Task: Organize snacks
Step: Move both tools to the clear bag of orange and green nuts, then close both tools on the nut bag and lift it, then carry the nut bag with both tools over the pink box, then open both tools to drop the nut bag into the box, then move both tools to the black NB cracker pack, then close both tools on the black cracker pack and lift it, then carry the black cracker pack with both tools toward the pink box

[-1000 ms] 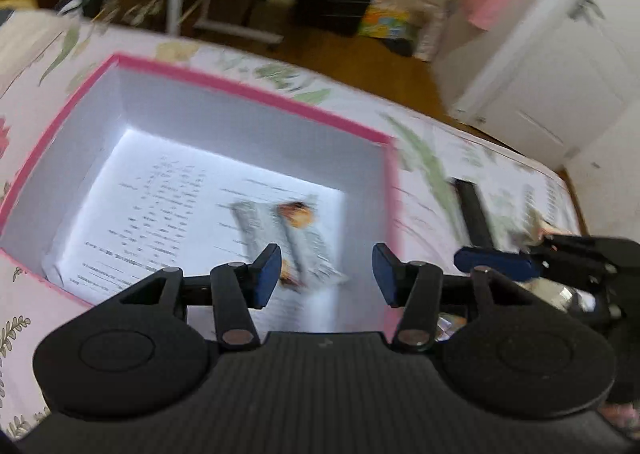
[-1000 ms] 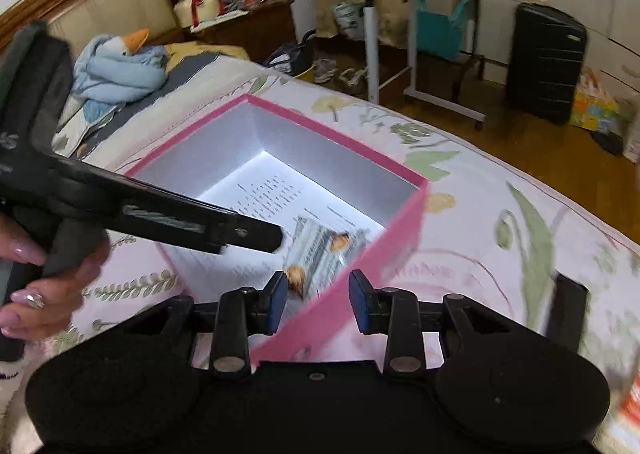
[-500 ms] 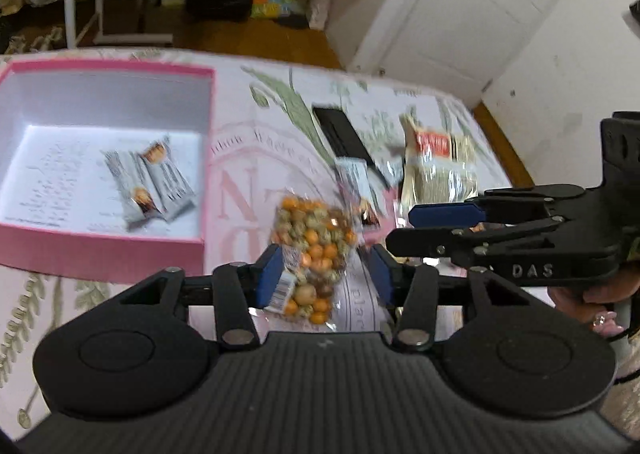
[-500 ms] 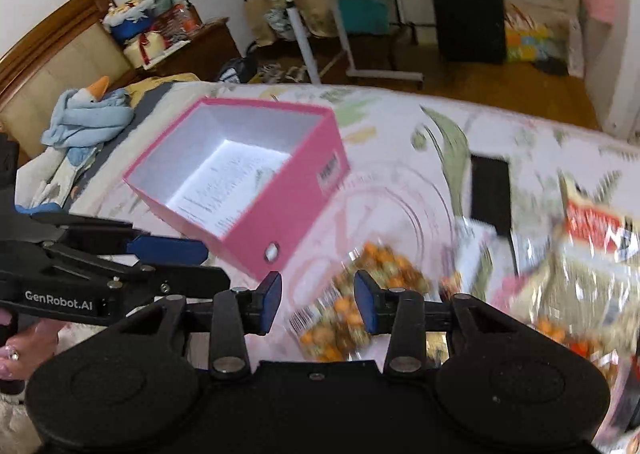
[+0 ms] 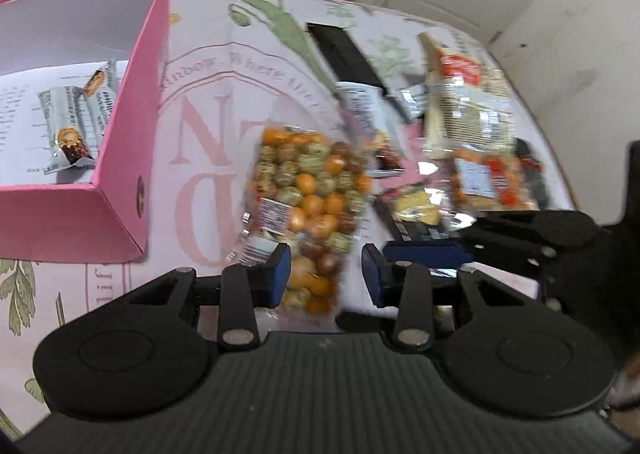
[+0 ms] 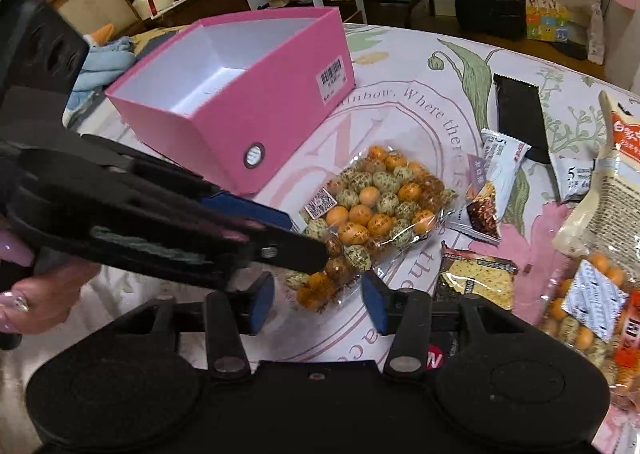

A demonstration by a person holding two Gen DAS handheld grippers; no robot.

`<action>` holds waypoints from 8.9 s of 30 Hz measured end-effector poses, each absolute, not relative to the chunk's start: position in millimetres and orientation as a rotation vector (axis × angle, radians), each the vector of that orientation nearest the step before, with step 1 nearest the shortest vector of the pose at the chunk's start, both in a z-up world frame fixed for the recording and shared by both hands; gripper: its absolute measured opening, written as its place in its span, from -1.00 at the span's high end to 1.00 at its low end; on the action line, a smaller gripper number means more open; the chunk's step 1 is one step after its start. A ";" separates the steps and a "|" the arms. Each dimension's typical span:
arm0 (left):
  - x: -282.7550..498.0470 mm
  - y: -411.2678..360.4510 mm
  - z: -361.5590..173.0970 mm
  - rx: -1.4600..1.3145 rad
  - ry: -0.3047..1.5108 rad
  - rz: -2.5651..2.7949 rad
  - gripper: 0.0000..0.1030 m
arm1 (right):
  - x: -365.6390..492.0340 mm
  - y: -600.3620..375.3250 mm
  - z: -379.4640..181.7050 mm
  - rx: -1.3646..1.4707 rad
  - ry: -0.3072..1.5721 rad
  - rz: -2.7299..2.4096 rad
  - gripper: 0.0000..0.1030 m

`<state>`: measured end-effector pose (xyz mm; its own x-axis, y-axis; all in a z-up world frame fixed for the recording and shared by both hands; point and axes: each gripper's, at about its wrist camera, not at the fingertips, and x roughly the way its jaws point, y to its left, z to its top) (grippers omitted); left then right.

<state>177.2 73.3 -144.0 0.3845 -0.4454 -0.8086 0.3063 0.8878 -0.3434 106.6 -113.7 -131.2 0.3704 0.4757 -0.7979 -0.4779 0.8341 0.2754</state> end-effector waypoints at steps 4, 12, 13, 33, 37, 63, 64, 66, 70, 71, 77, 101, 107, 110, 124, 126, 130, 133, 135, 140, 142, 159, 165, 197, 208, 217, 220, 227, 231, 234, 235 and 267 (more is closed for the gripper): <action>175.2 64.1 -146.6 -0.062 1.011 -0.435 0.00 | 103.9 -102.0 -145.9 -0.065 0.996 0.569 -0.42; 194.4 66.0 -164.3 -0.108 1.085 -0.399 -0.48 | 101.3 -95.7 -159.5 0.004 0.941 0.535 -0.64; 195.4 67.3 -166.5 -0.118 1.105 -0.403 -0.48 | 101.7 -95.1 -160.7 0.003 0.945 0.533 -0.64; 189.9 70.7 -178.3 -0.286 1.215 -0.499 -0.06 | 106.2 -92.7 -169.2 -0.130 0.962 0.464 -0.82; 192.9 72.9 -175.0 -0.255 1.228 -0.526 0.02 | 106.0 -90.4 -167.8 -0.130 0.945 0.465 -0.61; 138.4 84.4 -118.9 -0.273 1.307 -0.596 0.04 | 53.2 -81.3 -102.2 -0.210 1.004 0.512 -0.35; 135.6 84.9 -115.5 -0.276 1.302 -0.597 0.03 | 51.2 -81.4 -99.2 -0.218 0.997 0.518 -0.34; 130.4 85.6 -108.4 -0.283 1.292 -0.594 0.03 | 46.4 -81.5 -92.1 -0.234 0.982 0.529 -0.34; 118.4 88.3 -91.5 -0.289 1.257 -0.578 0.02 | 37.4 -79.3 -76.9 -0.272 0.949 0.545 -0.34; 115.5 89.7 -86.0 -0.291 1.246 -0.572 0.02 | 35.5 -78.5 -73.2 -0.284 0.939 0.549 -0.34; 104.8 104.1 -52.7 -0.297 1.169 -0.552 0.01 | 31.1 -70.2 -42.2 -0.343 0.859 0.572 -0.34; 218.8 245.7 -26.8 -0.409 1.022 -0.233 -0.01 | 167.2 45.2 -20.6 -0.352 0.664 0.840 -0.33; 253.0 283.2 -54.5 -0.466 1.034 -0.121 0.00 | 216.6 82.6 -44.3 -0.300 0.717 0.924 -0.33; 262.5 297.9 -74.1 -0.526 1.070 -0.097 0.00 | 232.9 100.4 -56.6 -0.333 0.757 0.963 -0.33; 264.1 285.4 -87.7 -0.433 1.067 -0.051 -0.03 | 242.5 106.7 -75.3 -0.385 0.885 0.907 -0.54; 256.8 281.3 -79.4 -0.401 1.056 -0.052 -0.03 | 233.7 100.4 -70.9 -0.391 0.884 0.895 -0.54; 237.8 274.5 -64.2 -0.353 1.059 -0.064 -0.03 | 216.2 92.2 -61.8 -0.422 0.884 0.862 -0.54; 222.4 267.9 -48.9 -0.315 1.046 -0.073 -0.03 | 202.0 85.5 -50.3 -0.437 0.902 0.843 -0.53; 208.7 264.0 -35.1 -0.297 1.030 -0.093 -0.04 | 191.3 77.6 -42.0 -0.435 0.916 0.818 -0.53; 179.1 248.9 -4.9 -0.235 0.976 -0.150 -0.08 | 164.9 51.7 -20.9 -0.387 0.923 0.764 -0.53; 167.1 238.9 6.7 -0.199 0.952 -0.174 -0.11 | 155.3 38.1 -13.3 -0.355 0.923 0.736 -0.53; 142.8 104.2 -8.9 -0.069 0.945 -0.447 -0.47 | 76.6 -139.9 -7.7 -0.131 0.825 0.476 -0.54; 153.8 71.9 -65.1 -0.078 1.010 -0.428 -0.58 | 72.4 -171.2 -68.5 0.030 0.837 0.422 -0.54; 156.3 11.9 -179.8 -0.334 1.185 -0.614 0.24 | 54.9 -159.4 -160.8 -0.067 0.918 0.357 -0.07; 147.9 19.8 -165.6 -0.332 1.192 -0.637 0.19 | 48.9 -153.4 -145.9 -0.099 0.905 0.384 -0.05; 149.5 17.1 -179.5 -0.335 1.275 -0.607 0.17 | 52.0 -148.4 -157.2 -0.113 0.968 0.399 -0.05; 150.5 16.2 -182.7 -0.337 1.287 -0.606 0.16 | 52.2 -148.0 -159.6 -0.109 0.981 0.408 -0.06; 156.0 16.4 -190.2 -0.384 1.314 -0.586 0.13 | 55.3 -147.6 -164.9 -0.108 1.008 0.405 -0.10; 145.0 6.7 -183.3 -0.297 1.265 -0.592 0.13 | 53.9 -145.8 -163.4 -0.136 1.001 0.418 -0.06; 139.2 3.7 -177.5 -0.265 1.251 -0.588 0.13 | 54.9 -146.5 -159.0 -0.118 1.018 0.420 -0.05; 139.0 4.9 -176.2 -0.272 1.259 -0.590 0.13 | 53.9 -145.5 -157.1 -0.128 1.017 0.421 -0.05; 126.8 122.1 -40.5 -0.272 1.131 -0.414 0.13 | 56.2 -44.3 -28.8 -0.396 0.753 0.672 -0.02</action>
